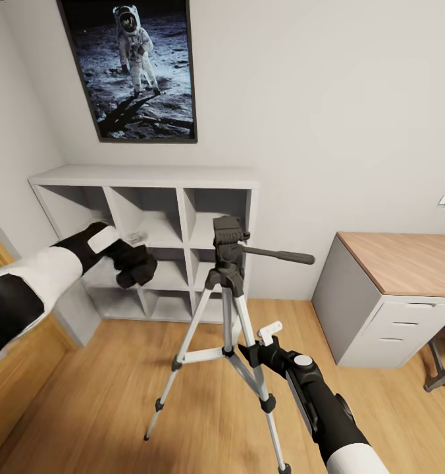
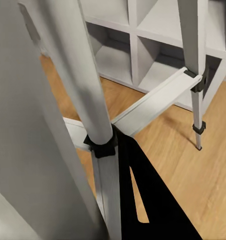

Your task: Attach the digital camera to the camera tripod in the bedroom.

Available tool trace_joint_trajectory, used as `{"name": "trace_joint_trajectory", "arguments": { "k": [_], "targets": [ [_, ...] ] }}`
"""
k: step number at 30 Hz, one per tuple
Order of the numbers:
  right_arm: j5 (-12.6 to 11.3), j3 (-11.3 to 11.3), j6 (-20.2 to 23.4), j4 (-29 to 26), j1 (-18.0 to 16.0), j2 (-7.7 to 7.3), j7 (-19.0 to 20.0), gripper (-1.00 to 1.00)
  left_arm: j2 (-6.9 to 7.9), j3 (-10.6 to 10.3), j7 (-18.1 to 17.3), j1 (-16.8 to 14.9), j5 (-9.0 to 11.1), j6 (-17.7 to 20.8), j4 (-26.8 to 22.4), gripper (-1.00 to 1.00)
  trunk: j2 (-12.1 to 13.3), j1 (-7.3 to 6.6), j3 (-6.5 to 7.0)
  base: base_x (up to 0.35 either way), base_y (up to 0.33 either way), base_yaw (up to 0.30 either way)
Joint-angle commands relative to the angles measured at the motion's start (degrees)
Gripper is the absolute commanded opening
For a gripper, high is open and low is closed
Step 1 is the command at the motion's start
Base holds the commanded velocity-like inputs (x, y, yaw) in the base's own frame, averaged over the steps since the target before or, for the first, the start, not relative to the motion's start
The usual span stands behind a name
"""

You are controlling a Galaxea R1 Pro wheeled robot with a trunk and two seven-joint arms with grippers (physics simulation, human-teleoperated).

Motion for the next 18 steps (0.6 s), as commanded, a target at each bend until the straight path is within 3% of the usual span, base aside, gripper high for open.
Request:
{"name": "trace_joint_trajectory", "arguments": {
  "k": [1,7,14,17,18],
  "targets": [
    [0.68,-0.07,0.19,-0.09,-0.04,0.03,0.31,-1.00,0.10,-1.20,0.81,-0.52,-0.51,0.53,-1.14,-1.00,-0.09,0.05,-0.14,0.000,0.000,0.000],
    [0.65,-0.07,0.16,0.23,-0.04,0.03,0.31,-1.00,0.14,-1.07,8.09,-7.31,-0.51,4.46,-11.80,-1.00,-0.09,0.05,-0.14,0.000,0.000,0.000],
    [0.73,-0.07,0.10,0.92,-0.04,0.03,0.31,-1.00,1.26,-0.46,19.33,-8.95,-0.51,5.12,-23.91,-1.00,-0.09,0.05,-0.14,0.000,0.000,0.000],
    [0.74,-0.07,0.10,0.97,-0.04,0.03,0.31,-1.00,1.49,3.68,22.87,-9.08,-0.51,4.95,-28.57,-1.00,-0.09,0.05,-0.14,0.000,0.000,0.000],
    [0.74,-0.07,0.10,0.98,-0.04,0.03,0.31,-1.00,1.61,6.82,23.89,-9.11,-0.51,4.95,-30.41,-1.00,-0.09,0.05,-0.14,0.000,0.000,0.000]
  ]
}}
